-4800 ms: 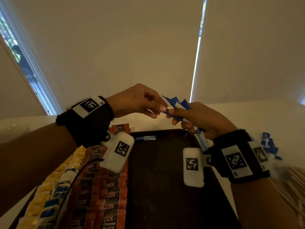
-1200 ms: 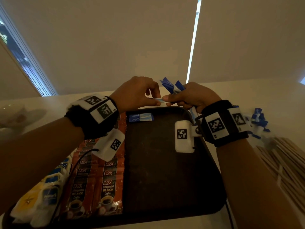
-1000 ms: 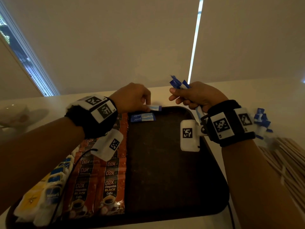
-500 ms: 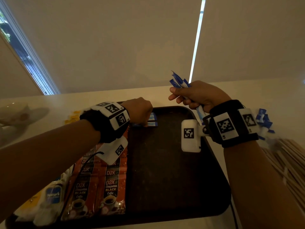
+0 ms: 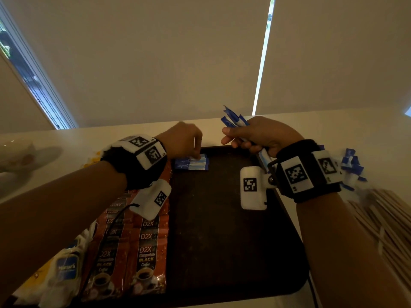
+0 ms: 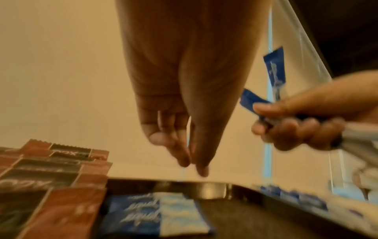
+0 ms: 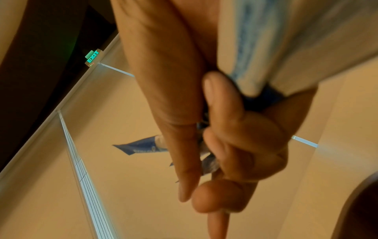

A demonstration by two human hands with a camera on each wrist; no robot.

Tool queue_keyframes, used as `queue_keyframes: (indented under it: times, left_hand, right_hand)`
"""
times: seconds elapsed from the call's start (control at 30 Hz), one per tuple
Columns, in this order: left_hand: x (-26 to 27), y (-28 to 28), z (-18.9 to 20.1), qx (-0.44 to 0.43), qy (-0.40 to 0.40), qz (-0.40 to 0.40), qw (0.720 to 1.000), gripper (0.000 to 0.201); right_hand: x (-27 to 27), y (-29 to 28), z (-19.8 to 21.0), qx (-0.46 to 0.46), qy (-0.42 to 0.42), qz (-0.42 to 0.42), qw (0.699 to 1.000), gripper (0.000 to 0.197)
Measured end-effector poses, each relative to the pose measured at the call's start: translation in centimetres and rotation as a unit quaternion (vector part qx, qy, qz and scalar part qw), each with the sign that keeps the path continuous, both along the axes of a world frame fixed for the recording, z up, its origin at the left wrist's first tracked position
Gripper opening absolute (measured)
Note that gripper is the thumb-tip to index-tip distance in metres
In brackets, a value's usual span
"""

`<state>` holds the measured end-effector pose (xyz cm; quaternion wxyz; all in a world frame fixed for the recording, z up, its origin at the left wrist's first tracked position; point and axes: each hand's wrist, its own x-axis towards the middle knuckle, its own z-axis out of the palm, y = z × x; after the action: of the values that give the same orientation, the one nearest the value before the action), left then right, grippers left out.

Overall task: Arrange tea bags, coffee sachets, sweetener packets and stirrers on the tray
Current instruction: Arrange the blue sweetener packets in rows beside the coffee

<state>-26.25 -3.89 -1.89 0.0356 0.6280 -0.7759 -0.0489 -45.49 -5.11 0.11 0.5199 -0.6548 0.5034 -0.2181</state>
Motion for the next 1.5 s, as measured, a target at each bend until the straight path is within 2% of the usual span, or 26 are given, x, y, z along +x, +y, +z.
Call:
queue_keyframes:
  times: [0.03,0.1,0.17,0.23,0.37,0.57,0.67,0.73,0.8,0.87,0.97,1.03,1.1,1.17,1.3,1.4,1.5]
  left_hand:
    - [0.0,0.1,0.7,-0.026,0.081,0.006,0.996,0.02]
    - [-0.4,0.5,2.2,-0.026,0.288,0.01,0.957,0.023]
    - [-0.9,0.8,3.3,0.028,0.402,0.004,0.915,0.024]
    - [-1.5,1.0,3.6,0.068,0.411,-0.023,0.909,0.019]
    - [-1.6,1.1,3.1,0.067,0.418,-0.038,0.905,0.008]
    - [-0.3,1.1,2.7,0.055,0.453,0.002,0.89,0.01]
    - [-0.2,1.1,2.7,0.029,0.401,-0.016,0.915,0.017]
    - [-0.5,1.2,2.5,-0.025,0.31,-0.046,0.949,0.02]
    - [-0.8,1.4,2.3,-0.089,0.219,-0.075,0.969,0.019]
    - [-0.8,1.4,2.1,-0.127,0.19,-0.093,0.969,0.019]
    - [-0.5,1.3,2.1,-0.146,0.18,-0.092,0.968,0.018]
    - [-0.1,1.1,2.0,-0.149,0.146,-0.08,0.975,0.019]
    - [0.4,1.1,1.9,-0.12,0.094,-0.061,0.986,0.021]
    - [0.9,1.4,1.5,-0.05,0.047,-0.042,0.997,0.02]
    - [1.1,1.9,0.5,0.063,-0.05,-0.028,0.996,0.021]
    - [0.7,1.9,0.0,0.084,-0.132,-0.028,0.987,0.026]
    - [0.5,1.7,-0.5,0.081,-0.157,-0.03,0.984,0.031]
  right_hand:
    - [0.1,0.0,0.0,0.002,0.0,0.006,1.0,0.024]
    - [0.2,0.1,-0.1,0.006,0.004,0.016,1.0,0.022]
    - [0.5,0.2,0.0,0.009,0.007,0.029,1.0,0.021]
    - [0.7,0.3,0.0,0.004,0.009,0.047,0.999,0.02]
    - [0.4,0.3,0.0,-0.005,0.001,0.054,0.999,0.019]
    - [-1.1,-0.3,0.3,0.012,-0.038,-0.021,0.999,0.011]
    - [-0.9,-0.3,0.3,0.015,-0.031,-0.035,0.999,0.011]
    - [-0.5,-0.3,0.2,0.01,-0.024,-0.034,0.999,0.011]
    - [-0.2,-0.2,0.3,0.009,-0.021,-0.031,0.999,0.01]
    - [-0.1,-0.2,0.3,0.007,-0.015,-0.029,0.999,0.01]
    - [-0.2,-0.2,0.2,0.006,-0.018,-0.028,0.999,0.012]
    - [-0.2,-0.2,0.2,0.0,-0.021,-0.032,0.999,0.015]
    - [-0.3,-0.3,0.1,-0.005,-0.024,-0.038,0.999,0.021]
    - [-0.4,-0.3,0.1,-0.001,-0.031,-0.04,0.999,0.024]
    - [-0.3,-0.2,0.2,0.009,-0.037,-0.039,0.999,0.023]
    - [-0.3,-0.1,0.2,0.008,-0.034,-0.038,0.999,0.023]
    - [-0.4,-0.1,0.2,0.008,-0.039,-0.035,0.999,0.023]
